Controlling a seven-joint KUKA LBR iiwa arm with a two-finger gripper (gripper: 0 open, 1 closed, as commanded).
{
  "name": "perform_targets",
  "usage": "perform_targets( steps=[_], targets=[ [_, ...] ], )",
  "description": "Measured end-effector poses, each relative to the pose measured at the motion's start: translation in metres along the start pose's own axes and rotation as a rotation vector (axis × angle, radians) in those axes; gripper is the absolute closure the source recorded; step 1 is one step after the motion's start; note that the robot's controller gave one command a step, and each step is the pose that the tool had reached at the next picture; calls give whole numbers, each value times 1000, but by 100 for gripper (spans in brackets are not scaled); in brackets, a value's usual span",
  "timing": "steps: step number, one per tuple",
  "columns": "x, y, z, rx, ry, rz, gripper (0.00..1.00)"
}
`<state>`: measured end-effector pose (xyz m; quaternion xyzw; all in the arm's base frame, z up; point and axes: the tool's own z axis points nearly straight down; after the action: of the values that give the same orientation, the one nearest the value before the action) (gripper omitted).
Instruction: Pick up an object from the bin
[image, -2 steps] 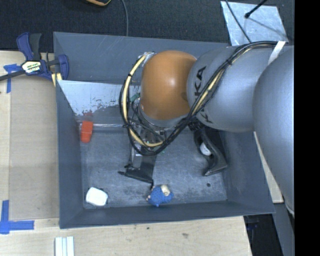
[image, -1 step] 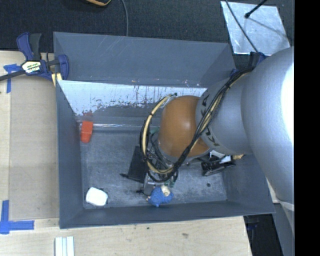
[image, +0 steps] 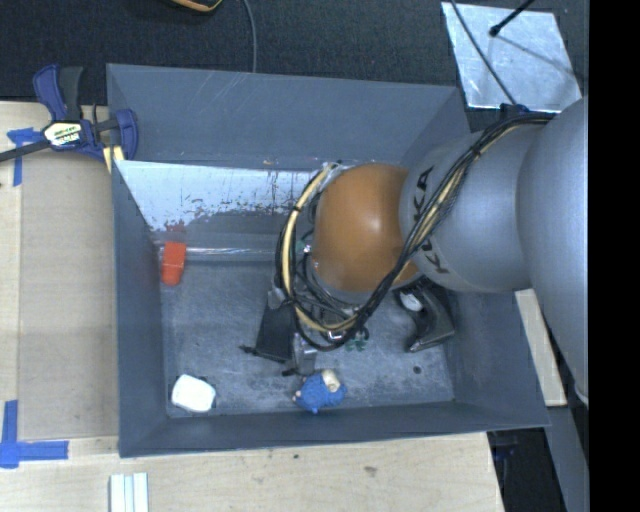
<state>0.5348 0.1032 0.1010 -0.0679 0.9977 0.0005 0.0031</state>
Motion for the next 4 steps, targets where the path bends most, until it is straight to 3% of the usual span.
perform_targets(
  steps=[1,2,3,4],
  targets=[
    [19,-6,1,1,6,83,0],
    [18,11,31,1,7,223,0],
    [18,11,31,1,6,224,0],
    [17,10,31,1,5,225,100]
  ],
)
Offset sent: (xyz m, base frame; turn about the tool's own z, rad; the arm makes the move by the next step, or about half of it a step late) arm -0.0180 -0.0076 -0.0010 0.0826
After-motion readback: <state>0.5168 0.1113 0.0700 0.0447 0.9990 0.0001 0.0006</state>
